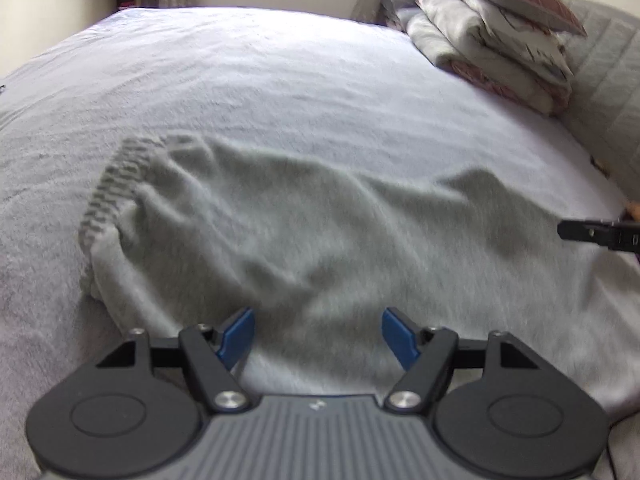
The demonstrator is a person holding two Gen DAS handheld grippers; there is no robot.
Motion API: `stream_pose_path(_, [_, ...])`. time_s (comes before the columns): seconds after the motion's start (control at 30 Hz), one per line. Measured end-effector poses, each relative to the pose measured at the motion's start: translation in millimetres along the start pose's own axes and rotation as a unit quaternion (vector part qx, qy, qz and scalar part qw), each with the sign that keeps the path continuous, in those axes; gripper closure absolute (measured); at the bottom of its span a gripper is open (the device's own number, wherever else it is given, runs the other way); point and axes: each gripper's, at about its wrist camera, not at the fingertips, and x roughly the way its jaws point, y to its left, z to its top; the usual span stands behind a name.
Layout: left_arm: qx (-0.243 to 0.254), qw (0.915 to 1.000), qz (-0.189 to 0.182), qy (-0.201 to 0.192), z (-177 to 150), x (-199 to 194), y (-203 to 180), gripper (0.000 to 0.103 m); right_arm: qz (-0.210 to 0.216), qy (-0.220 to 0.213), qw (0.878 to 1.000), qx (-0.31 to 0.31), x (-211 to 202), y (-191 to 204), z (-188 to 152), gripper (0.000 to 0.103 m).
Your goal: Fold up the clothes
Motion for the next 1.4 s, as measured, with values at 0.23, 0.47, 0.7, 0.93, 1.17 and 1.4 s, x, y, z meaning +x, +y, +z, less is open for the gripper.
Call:
stream_pose_path(0.23, [-0.054,0.9984,-0.008,0.012,18,13,13,0.030,0.059,0.003,0.998,0.019,20,-13,13,0.028])
stream_pose_path(0.47, [0.007,0.9998,0.020,0.006,9,20,-8,0.025,0.108,-0.025,0.993,-0.046,54,20,52,0.027])
stream_pose_path(0.7, [0.023,0.9996,0.017,0.002,7,22,-8,0.023,0.181,0.050,0.970,-0.153,57,43,17,0.028])
stream_pose_path(0.93, [0.020,0.9996,0.020,0.003,7,23,-10,0.020,0.187,0.042,0.968,-0.163,51,46,17,0.028])
stream_pose_path(1.17, [0.019,0.9996,0.020,0.005,8,23,-9,0.019,0.216,0.033,0.974,-0.064,68,17,40,0.028])
stream_pose_path(1.4, [0.023,0.9995,0.019,0.006,8,24,-11,0.019,0.302,0.134,0.943,-0.025,114,17,56,0.020])
